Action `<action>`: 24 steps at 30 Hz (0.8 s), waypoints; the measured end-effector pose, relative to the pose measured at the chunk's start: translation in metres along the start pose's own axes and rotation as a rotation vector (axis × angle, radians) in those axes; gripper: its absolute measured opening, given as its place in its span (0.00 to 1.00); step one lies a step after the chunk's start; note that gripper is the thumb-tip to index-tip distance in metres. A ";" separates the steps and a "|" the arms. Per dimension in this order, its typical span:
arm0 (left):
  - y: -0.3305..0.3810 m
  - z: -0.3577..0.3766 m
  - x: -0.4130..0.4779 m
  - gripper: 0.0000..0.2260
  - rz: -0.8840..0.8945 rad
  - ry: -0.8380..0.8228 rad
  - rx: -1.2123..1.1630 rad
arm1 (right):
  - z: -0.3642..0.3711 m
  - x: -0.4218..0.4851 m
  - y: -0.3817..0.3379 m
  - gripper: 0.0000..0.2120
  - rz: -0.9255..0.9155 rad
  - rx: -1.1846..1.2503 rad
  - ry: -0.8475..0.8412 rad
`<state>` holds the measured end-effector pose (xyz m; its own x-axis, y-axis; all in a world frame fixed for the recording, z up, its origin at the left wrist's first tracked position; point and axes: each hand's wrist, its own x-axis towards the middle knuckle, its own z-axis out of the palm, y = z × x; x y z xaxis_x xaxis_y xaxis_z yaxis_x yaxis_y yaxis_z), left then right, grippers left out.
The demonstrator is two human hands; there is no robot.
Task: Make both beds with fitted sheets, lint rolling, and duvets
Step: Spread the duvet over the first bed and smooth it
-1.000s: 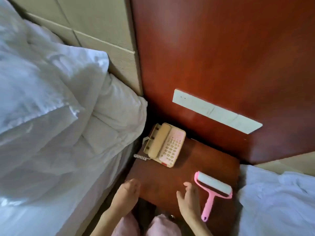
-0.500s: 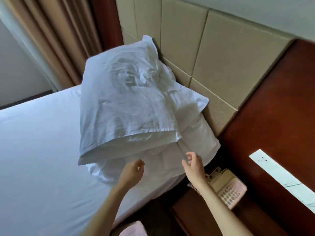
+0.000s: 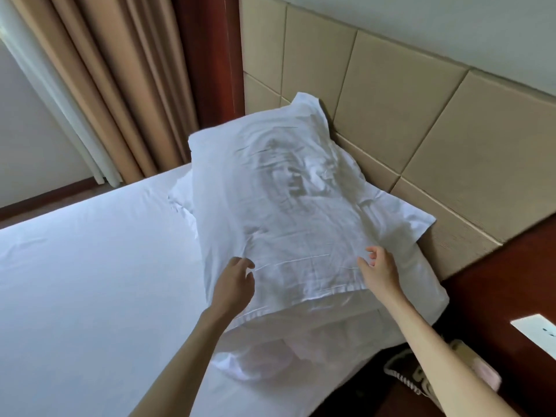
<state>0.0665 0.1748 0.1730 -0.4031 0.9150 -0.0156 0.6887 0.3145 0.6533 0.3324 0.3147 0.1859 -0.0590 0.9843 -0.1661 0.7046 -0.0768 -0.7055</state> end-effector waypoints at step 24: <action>-0.018 -0.003 0.113 0.30 -0.623 0.053 -0.419 | 0.037 0.192 -0.082 0.17 0.114 0.237 -0.134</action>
<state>0.0069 0.2720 0.1618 -0.6785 0.5829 -0.4470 0.0411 0.6378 0.7691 0.2368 0.5040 0.1861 -0.0930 0.9388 -0.3318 0.5277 -0.2361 -0.8159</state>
